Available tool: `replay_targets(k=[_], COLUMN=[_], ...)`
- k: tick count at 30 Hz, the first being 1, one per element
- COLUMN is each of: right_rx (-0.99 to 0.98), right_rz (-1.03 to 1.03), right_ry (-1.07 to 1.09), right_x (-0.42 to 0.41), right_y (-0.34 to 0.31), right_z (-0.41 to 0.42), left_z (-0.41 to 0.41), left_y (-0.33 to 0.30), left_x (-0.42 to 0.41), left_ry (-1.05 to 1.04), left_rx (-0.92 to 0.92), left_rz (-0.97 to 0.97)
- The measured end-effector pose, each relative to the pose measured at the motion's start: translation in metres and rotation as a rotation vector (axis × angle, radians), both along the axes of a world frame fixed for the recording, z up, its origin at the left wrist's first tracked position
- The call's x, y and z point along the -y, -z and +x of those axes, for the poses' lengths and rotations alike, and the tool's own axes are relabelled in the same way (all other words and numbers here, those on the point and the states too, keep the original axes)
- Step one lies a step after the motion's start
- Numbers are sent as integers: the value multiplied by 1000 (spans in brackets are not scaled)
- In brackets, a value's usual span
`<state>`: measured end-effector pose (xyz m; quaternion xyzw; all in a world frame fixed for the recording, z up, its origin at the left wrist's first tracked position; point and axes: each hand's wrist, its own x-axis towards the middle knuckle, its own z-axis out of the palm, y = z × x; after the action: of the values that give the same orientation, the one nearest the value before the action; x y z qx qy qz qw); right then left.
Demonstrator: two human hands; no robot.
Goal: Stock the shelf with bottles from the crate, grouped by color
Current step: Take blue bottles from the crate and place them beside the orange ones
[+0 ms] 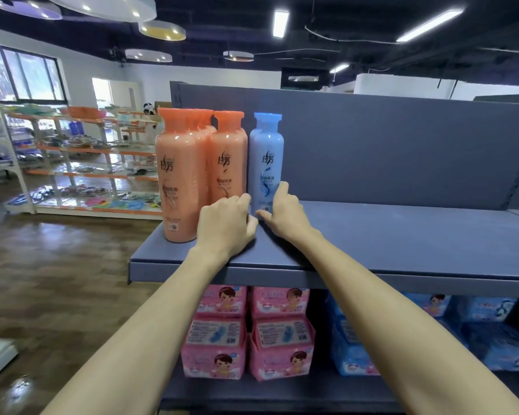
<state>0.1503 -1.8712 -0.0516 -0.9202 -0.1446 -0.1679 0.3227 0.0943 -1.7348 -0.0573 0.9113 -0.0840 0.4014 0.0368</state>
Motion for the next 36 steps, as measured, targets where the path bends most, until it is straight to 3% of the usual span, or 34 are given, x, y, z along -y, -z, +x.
replay_targets(k=[24, 29, 36], right_rx=[-20, -68, 51], right_rz=[19, -44, -205], right_ry=[18, 46, 63], right_x=[-12, -1, 33], right_y=[1, -6, -36], right_z=[20, 1, -45], left_z=[3, -2, -10], left_y=[4, 0, -5], left_x=[-1, -1, 1], left_ry=[4, 13, 38], left_rx=[34, 11, 18], left_rz=[-16, -38, -40])
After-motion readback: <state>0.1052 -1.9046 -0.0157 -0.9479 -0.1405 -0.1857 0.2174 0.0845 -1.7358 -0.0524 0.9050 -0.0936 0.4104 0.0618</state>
